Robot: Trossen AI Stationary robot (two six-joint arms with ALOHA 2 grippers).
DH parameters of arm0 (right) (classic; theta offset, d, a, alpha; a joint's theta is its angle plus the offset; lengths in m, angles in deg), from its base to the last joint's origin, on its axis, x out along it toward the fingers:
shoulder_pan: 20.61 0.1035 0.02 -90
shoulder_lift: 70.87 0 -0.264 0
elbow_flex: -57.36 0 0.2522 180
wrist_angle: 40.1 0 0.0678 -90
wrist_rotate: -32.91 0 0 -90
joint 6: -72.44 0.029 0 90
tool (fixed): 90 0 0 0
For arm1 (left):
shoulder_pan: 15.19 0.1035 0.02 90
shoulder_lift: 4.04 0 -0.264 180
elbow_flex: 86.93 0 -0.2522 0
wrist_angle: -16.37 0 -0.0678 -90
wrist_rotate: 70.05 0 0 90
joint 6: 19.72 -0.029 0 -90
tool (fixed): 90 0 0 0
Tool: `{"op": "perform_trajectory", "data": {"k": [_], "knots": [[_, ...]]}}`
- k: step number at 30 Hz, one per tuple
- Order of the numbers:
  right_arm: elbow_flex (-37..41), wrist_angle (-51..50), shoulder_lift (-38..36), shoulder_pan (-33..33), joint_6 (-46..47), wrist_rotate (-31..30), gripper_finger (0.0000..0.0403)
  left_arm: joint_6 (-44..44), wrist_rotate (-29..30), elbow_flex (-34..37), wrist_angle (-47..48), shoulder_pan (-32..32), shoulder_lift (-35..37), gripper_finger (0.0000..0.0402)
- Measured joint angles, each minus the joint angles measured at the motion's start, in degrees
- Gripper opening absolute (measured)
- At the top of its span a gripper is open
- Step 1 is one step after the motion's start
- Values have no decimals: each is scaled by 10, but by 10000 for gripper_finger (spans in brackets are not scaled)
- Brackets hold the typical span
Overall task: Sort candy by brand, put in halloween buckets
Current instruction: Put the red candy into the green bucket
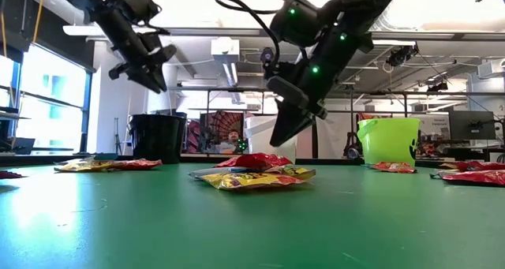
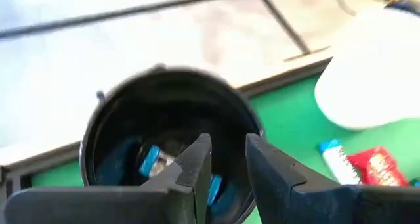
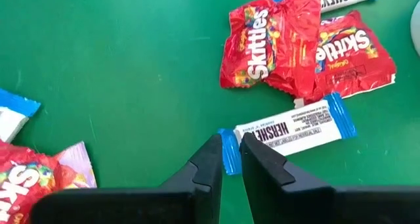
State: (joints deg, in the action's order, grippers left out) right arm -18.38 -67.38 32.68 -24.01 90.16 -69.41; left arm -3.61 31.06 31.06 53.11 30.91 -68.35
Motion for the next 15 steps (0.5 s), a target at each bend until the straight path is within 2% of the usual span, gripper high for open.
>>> {"op": "perform_trajectory", "data": {"k": [7,15], "knots": [[0,10,0,0,0,-26,44,-62,-3,0,-24,-24,46,74],[0,24,0,-10,2,-32,44,-118,-44,-1,-32,-86,57,72]]}}
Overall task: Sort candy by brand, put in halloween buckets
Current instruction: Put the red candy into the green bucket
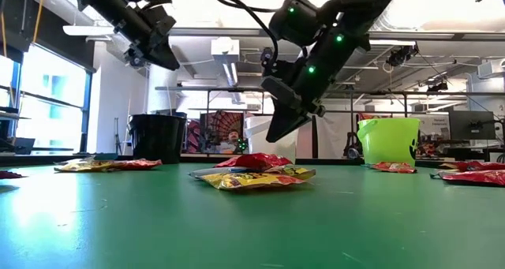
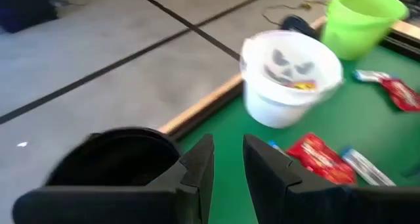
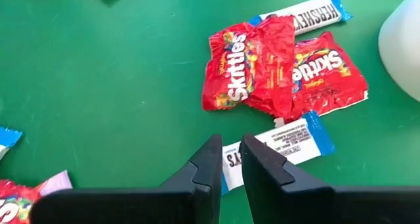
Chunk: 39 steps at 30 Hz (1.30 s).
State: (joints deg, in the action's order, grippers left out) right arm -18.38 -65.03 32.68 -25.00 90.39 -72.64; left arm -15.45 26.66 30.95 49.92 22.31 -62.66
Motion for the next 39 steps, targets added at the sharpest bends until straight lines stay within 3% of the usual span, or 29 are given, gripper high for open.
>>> {"op": "perform_trajectory", "data": {"k": [13,17,21,28,39], "knots": [[0,-3,0,-7,-31,1,43,4,-2,0,0,-80,-31,72],[0,-6,0,-20,-49,44,31,0,-2,1,-6,-100,-36,71],[0,-6,0,-29,-66,71,5,4,-2,31,-65,-119,-34,71],[0,-9,0,-31,-71,77,1,53,-2,94,-148,-152,-32,71],[0,-160,-7,-30,-77,81,0,56,-1,102,-148,-178,-32,71]]}}
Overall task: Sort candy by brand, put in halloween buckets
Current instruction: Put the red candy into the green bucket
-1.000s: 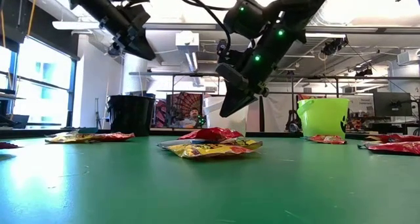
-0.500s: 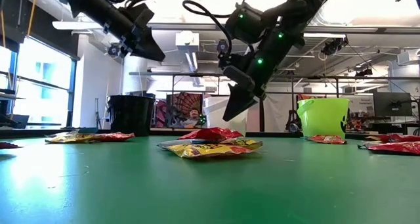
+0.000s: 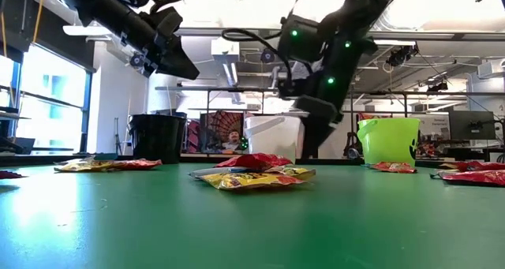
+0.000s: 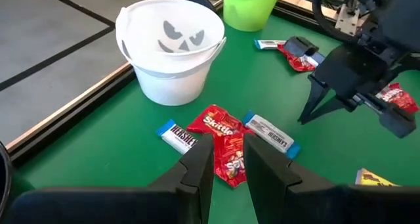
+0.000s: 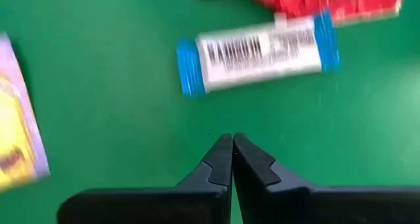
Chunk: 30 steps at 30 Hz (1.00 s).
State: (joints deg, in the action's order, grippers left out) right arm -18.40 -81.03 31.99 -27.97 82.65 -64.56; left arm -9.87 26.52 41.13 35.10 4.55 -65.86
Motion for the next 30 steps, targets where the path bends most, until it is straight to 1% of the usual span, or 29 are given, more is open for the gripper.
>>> {"op": "perform_trajectory", "data": {"k": [4,10,18,27,30], "knots": [[0,-43,-23,0,-1,0,0,0,0,0,-1,0,0,71],[0,-67,-60,0,7,-31,0,-1,1,0,-2,0,0,71],[0,-112,-77,4,45,-39,0,-5,2,0,-2,0,0,71],[1,-211,-85,49,98,-48,0,-5,2,0,-1,0,0,71],[32,-197,-113,61,128,-49,0,-5,2,0,0,0,0,71]]}}
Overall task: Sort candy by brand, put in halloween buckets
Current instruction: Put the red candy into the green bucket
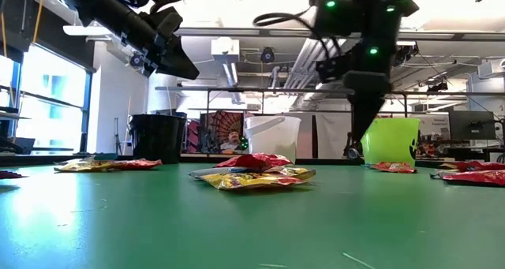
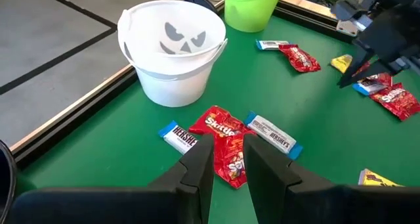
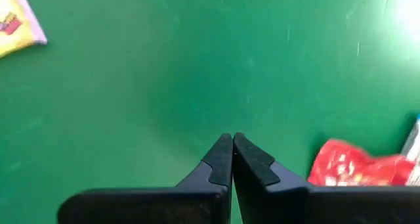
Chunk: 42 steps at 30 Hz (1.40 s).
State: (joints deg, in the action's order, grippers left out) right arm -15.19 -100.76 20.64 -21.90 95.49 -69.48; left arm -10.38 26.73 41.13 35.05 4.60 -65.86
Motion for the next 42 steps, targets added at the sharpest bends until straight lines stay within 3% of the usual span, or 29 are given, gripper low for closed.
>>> {"op": "perform_trajectory", "data": {"k": [10,18,31,37,42], "knots": [[176,48,-197,43,187,18,0,0,0,0,0,0,0,71],[229,41,-325,75,297,37,0,0,0,0,0,0,0,71],[249,40,-335,73,322,53,0,-12,-19,0,25,-2,0,71],[249,44,-334,73,322,40,1,-70,-24,-1,124,-29,0,71],[249,44,-334,73,322,39,1,-45,-24,-1,221,-43,0,71]]}}
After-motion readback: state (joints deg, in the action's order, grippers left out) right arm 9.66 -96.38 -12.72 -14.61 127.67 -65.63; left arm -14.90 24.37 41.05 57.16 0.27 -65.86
